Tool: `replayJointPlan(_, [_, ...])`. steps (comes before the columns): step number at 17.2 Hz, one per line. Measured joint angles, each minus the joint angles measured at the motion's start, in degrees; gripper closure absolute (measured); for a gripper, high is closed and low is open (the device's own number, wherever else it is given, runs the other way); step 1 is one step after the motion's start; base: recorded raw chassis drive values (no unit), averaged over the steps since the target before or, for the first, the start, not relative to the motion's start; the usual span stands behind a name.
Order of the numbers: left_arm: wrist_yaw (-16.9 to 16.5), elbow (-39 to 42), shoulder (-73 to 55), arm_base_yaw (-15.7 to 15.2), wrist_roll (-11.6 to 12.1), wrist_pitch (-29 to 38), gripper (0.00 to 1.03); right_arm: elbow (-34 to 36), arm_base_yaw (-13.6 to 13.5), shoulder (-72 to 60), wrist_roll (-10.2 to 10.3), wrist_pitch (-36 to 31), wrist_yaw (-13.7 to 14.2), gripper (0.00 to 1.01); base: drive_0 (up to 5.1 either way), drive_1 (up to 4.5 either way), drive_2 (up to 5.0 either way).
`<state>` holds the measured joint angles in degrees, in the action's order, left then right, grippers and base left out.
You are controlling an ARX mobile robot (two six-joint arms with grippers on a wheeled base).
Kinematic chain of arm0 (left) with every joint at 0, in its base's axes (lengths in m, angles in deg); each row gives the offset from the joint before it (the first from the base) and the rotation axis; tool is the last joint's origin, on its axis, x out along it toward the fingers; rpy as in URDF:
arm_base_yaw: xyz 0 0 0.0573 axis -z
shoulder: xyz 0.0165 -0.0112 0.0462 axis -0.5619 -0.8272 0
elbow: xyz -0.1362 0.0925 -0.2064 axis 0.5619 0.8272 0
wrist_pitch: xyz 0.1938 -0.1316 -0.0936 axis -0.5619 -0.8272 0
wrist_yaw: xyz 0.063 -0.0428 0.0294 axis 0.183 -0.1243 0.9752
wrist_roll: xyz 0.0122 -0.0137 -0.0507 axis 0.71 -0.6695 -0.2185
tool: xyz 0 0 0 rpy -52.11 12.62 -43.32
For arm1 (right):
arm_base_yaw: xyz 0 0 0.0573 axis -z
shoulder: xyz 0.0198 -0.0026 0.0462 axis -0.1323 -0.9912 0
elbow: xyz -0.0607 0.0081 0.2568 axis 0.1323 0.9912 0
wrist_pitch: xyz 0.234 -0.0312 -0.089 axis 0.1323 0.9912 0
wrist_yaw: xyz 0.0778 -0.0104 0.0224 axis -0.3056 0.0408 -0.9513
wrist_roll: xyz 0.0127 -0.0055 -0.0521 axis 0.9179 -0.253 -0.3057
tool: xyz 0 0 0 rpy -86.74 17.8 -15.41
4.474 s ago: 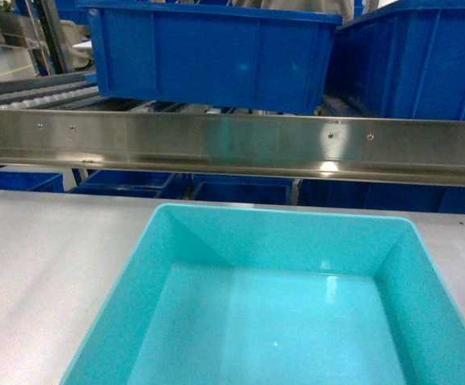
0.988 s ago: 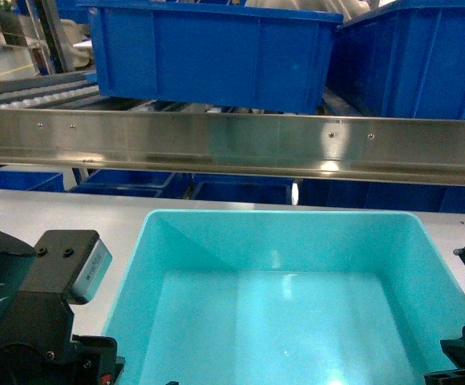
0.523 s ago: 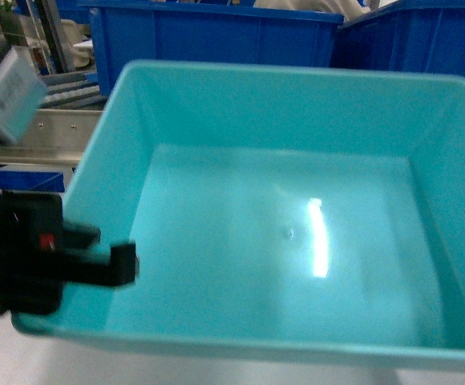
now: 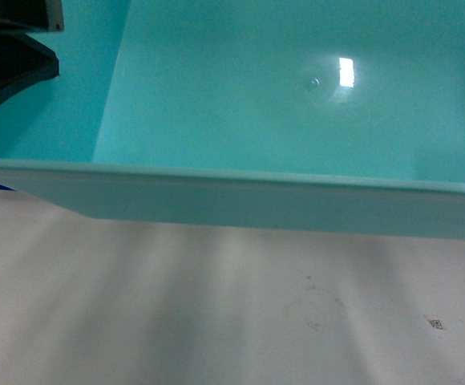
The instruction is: Organize blue bins on left shelf correctly
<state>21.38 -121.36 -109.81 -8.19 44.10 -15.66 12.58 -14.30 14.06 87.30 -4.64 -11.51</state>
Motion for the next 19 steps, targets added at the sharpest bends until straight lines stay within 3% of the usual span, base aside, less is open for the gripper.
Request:
replayJointPlan(5, [0.0,0.1,-0.9,0.0,0.0,-0.7,1.01,0.2,0.0,-1.4,0.2,0.7,-0.1,0.94,0.0,0.00,0.0])
replayJointPlan(19, [0.0,0.1,-0.9,0.0,0.0,-0.7,1.01,0.2,0.0,-1.1,0.1,0.7,0.0,0.94,-4.8,1.54,3.3])
